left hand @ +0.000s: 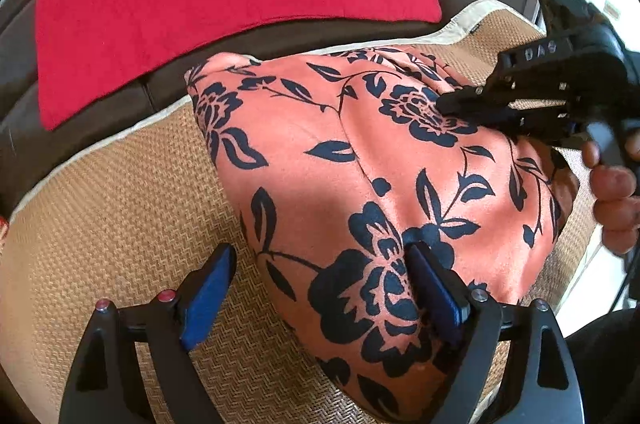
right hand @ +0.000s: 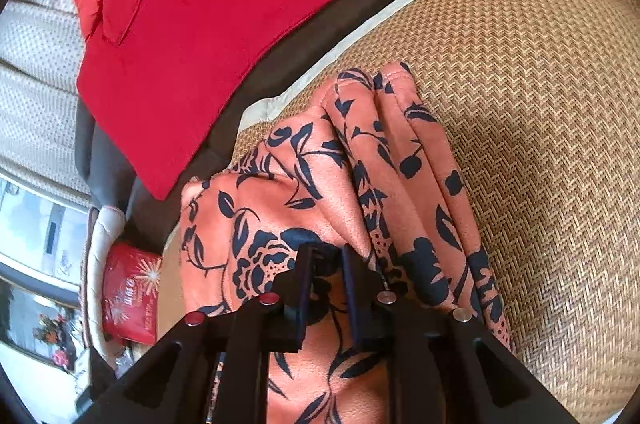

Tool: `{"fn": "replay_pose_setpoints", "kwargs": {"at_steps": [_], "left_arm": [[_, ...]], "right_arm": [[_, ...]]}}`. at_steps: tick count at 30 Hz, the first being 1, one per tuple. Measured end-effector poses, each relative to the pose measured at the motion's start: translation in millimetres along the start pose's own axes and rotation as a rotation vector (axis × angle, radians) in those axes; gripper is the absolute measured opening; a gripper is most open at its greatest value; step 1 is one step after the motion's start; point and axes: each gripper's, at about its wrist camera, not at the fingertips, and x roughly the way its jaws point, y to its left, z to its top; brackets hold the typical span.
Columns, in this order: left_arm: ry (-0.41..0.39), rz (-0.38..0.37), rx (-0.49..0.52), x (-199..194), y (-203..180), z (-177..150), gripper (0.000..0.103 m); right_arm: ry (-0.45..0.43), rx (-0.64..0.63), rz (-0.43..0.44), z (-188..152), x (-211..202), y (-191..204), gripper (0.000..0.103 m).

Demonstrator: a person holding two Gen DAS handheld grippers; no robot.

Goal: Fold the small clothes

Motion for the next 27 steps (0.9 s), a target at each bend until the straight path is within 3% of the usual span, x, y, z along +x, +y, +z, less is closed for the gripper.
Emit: {"fn": "replay_pose_setpoints", "kwargs": {"at_steps": [3,6,9,11,13,14,16,22,27], "left_arm": [[-0.011,0.024,0.021,-4,-5,-1,0.089],[-0.015,0.032,0.029,-3,-7,-1,0.089],[-0.020,0.032,0.030,-1,-7,-2,0.089],[-0.024,0.033,0.032,-1,-8,-3,0.089],[-0.028,0.035,0.034,-4,-11,-6,0.089],[-0.029,0.038,0.035,-4,-15,-8,0.089],[-0.030,0.042,0.039,-9,-16,-9,0.089],[-0.035,0.059,0.045,-11,-20,-10,0.089],[-0.040,0.071,0.054,-15,-24,-10,0.089]], "right_arm": [[-0.024,0.001,0.017,0,-10,7,0.021],[-0.072,-0.029,0.088,5,-17,22,0.021],[-0.123,-0.083,0.075,12,-15,39,0.021],[-0.120,-0.068,0.064,17,-3,37,0.021],[-0.085,-0.045,-0.030,21,17,26,0.018],[-0.061,-0.022,-0.030,21,27,17,0.019],[-0.063,0.026,0.027,23,27,11,0.018],[-0.090,-0.052,-0.018,16,21,30,0.021],[-0.107,-0.162,0.073,8,20,63,0.021]]}}
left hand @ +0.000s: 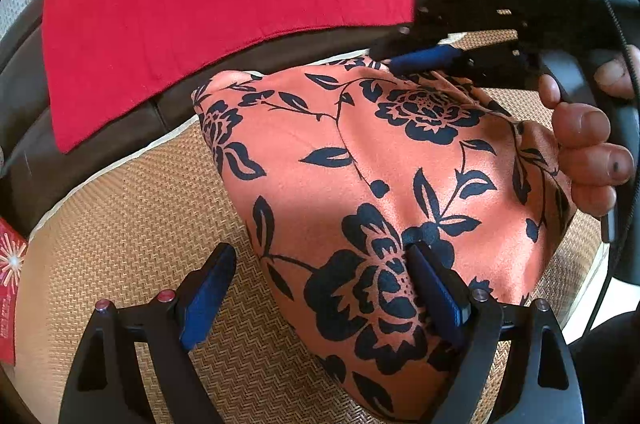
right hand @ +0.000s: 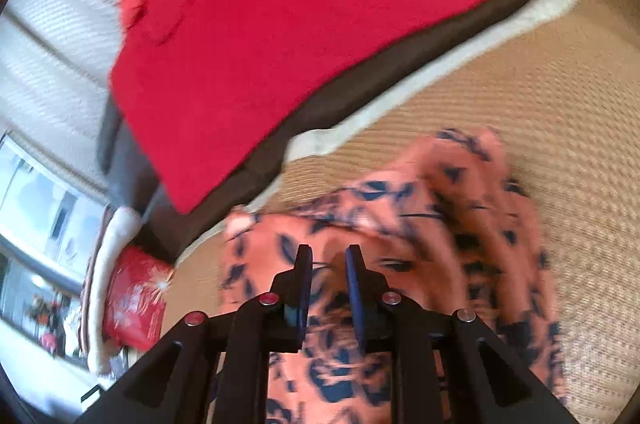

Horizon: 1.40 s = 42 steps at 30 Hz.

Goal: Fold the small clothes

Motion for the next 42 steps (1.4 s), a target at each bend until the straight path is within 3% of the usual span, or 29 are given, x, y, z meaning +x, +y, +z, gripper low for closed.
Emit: {"fn": "replay_pose_setpoints", "kwargs": {"at_steps": [7,13,17,27,42], "left_arm": [[-0.007,0.009,0.013,-2,-5,-1,0.089],[-0.013,0.018,0.023,-5,-12,-1,0.089],[-0.019,0.011,0.019,-6,-14,-1,0.089],[0.103,-0.166,-0.168,8,10,14,0.089],[0.119,-0.187,-0.172,17,19,21,0.091]], "right_arm": [[0.057,-0.055,0.002,-8,21,20,0.021],[0.128,-0.045,-0.054,-13,45,14,0.019],[0.133,-0.029,-0.039,-11,43,5,0.019],[0.136,-0.001,-0.007,-9,40,-6,0.019],[0.141,0.010,-0.005,-7,40,-8,0.019]]}}
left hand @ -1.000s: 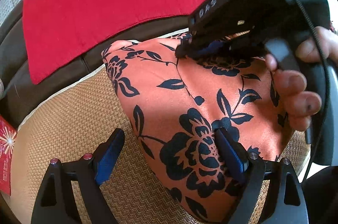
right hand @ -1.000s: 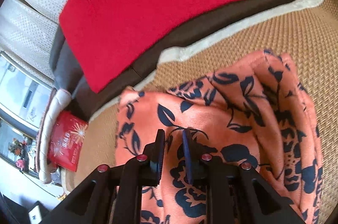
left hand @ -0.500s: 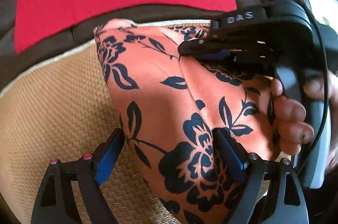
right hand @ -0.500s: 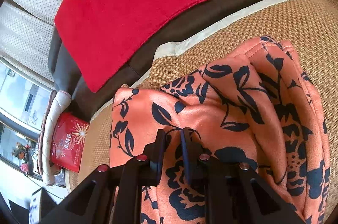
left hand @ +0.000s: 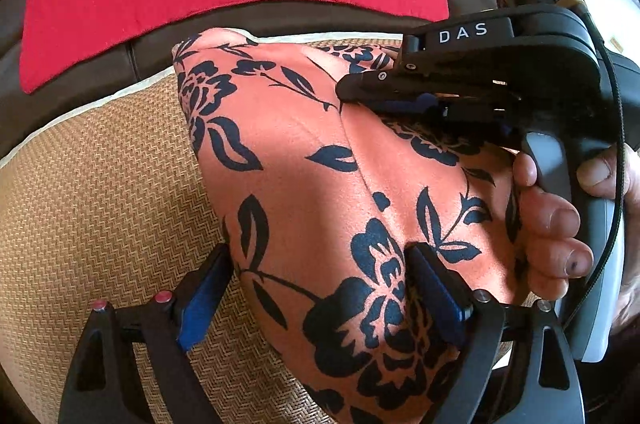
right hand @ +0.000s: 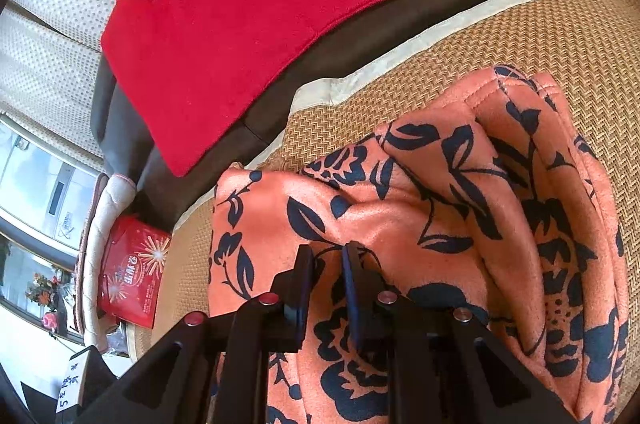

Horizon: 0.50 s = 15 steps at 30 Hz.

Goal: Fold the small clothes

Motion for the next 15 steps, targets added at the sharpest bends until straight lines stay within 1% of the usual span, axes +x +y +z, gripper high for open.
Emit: {"fn": "replay_pose_setpoints", "kwargs": {"at_steps": [15], "left_arm": [[-0.021,0.041,0.029,-6,-11,-10,0.091]], "right_arm": [[0.009,-0.003,-0.020,0,1,3,0.019]]}}
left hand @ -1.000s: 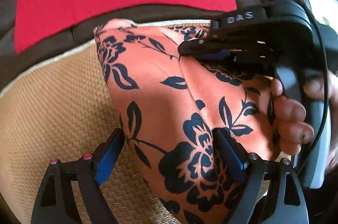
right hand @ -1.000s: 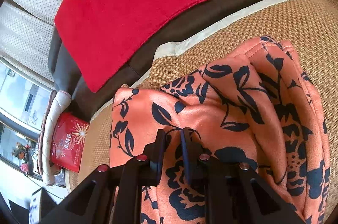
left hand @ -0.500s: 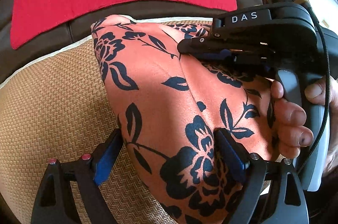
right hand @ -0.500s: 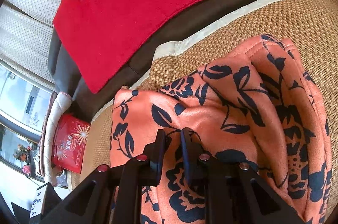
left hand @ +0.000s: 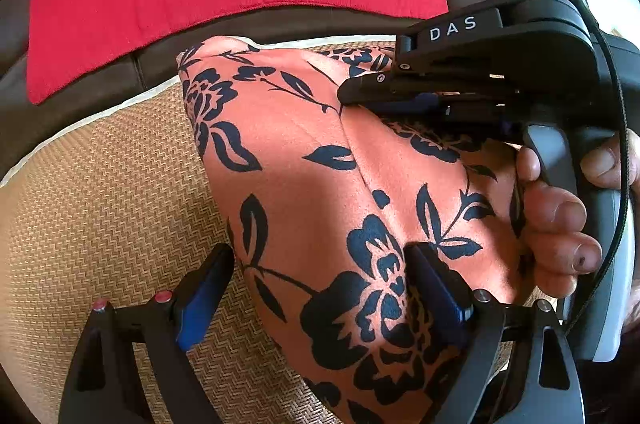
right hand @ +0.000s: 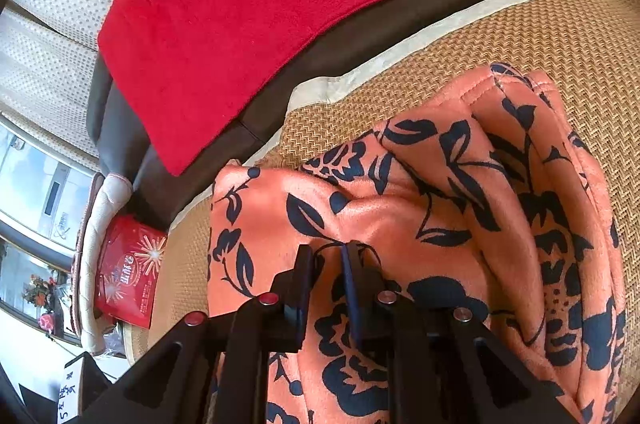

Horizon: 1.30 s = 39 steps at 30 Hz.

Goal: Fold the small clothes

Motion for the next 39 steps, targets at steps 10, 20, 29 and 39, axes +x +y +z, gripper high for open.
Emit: {"fn": "replay_pose_setpoints", "kwargs": {"at_steps": [10,20,29,39], "left_arm": [[-0.002,0.014,0.007,-4,-3,-1,0.091],[-0.114,0.049,-0.188,-32,61,15,0.090],[-0.092,0.081,-0.181,-10,60,23,0.091],[-0.088,0.093,-0.159,-16,62,22,0.091]], "right_arm": [[0.016,-0.012,-0.031,-2,-8,7,0.019],[-0.131,0.000,-0.032,-2,-78,-20,0.021],[-0.070,0.128,-0.042,1,-66,-62,0.021],[-0.053,0.061,-0.076,5,-47,-46,0.026]]}}
